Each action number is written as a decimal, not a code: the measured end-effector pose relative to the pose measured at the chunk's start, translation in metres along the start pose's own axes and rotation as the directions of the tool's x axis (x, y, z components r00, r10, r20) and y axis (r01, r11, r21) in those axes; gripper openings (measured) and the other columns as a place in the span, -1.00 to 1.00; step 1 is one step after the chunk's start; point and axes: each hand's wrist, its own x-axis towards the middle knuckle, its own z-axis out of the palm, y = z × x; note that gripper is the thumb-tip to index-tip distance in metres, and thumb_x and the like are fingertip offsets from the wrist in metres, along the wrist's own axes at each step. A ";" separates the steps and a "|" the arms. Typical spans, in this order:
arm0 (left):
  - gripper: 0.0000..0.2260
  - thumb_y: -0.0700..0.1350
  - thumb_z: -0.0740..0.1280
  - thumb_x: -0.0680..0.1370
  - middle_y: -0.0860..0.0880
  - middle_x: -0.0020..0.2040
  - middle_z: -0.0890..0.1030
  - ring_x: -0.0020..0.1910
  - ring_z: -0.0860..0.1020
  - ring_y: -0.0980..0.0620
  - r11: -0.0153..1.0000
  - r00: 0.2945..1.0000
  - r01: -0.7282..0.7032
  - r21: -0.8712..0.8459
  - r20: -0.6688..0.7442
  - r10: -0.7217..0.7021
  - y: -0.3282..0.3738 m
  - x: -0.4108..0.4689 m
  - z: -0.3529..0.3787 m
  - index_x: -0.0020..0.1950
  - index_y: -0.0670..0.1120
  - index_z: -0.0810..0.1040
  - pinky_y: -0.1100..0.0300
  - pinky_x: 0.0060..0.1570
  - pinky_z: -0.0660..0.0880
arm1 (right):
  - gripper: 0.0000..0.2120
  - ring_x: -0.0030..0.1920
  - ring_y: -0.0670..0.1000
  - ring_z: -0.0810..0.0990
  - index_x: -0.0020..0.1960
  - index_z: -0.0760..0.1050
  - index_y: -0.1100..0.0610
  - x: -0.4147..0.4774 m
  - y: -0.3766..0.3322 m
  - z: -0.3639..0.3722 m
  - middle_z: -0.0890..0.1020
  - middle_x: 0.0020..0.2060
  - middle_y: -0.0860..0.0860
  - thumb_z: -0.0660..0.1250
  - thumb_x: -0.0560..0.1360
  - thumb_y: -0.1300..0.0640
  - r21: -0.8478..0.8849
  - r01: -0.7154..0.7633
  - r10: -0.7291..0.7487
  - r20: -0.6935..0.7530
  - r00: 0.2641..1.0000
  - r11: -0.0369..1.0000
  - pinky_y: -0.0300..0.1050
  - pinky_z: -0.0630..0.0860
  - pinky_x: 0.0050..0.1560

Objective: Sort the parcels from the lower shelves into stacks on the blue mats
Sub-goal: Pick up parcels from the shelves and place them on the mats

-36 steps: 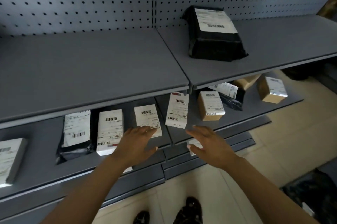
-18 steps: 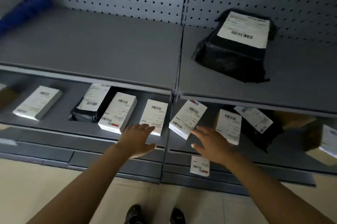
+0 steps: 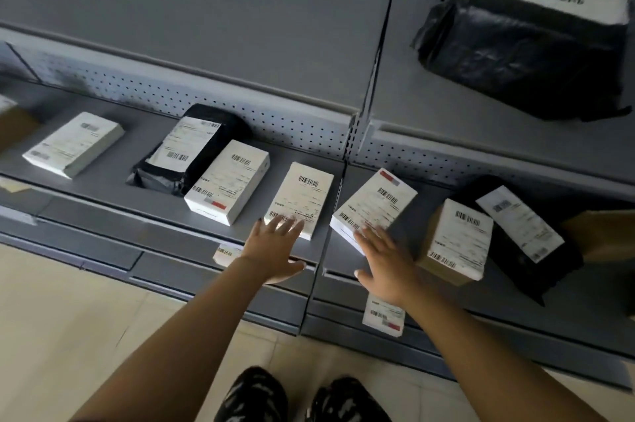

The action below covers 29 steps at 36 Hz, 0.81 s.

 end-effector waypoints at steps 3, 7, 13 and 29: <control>-0.22 0.31 0.14 0.54 -0.01 0.58 -0.15 0.55 -0.18 -0.05 0.999 0.998 0.020 -0.041 -0.052 -0.022 0.004 -0.003 0.015 0.57 0.02 -0.19 -0.16 0.49 -0.09 | -0.29 0.54 0.05 -0.17 0.57 -0.17 0.01 -0.006 0.005 0.008 -0.08 0.56 -0.02 0.14 0.59 -0.12 0.027 -0.005 0.006 -0.045 0.999 1.000 0.07 0.00 0.48; -0.25 0.29 0.13 0.55 0.02 0.58 -0.17 0.54 -0.21 -0.03 0.997 0.996 0.014 -0.078 -0.084 -0.021 0.006 -0.012 0.027 0.56 0.05 -0.21 -0.16 0.50 -0.09 | -0.31 0.54 0.05 -0.13 0.56 -0.14 0.00 -0.021 0.009 0.012 -0.03 0.56 -0.05 0.14 0.58 -0.12 0.001 -0.001 0.001 -0.077 0.997 1.000 0.03 0.04 0.47; -0.28 0.27 0.13 0.56 0.01 0.58 0.02 0.55 -0.04 -0.05 0.999 0.989 -0.016 -0.045 -0.149 0.009 0.002 -0.016 0.027 0.57 0.07 -0.16 -0.10 0.51 -0.06 | -0.38 0.45 0.16 0.23 0.53 0.14 0.02 -0.035 0.005 0.016 0.35 0.41 0.06 0.19 0.53 -0.13 0.092 -0.057 0.071 -0.164 0.984 0.994 0.11 0.31 0.35; -0.38 0.31 -0.05 0.58 -0.04 0.56 -0.27 0.52 -0.15 -0.19 0.994 0.975 0.097 -0.041 -0.197 -0.103 0.014 0.041 0.022 0.50 0.22 -0.33 -0.29 0.35 0.17 | -0.39 0.51 0.22 -0.28 0.50 -0.02 -0.29 0.031 -0.019 0.022 -0.16 0.55 -0.01 0.10 0.52 -0.33 0.136 -0.302 0.323 -0.168 0.932 0.944 0.34 0.23 0.34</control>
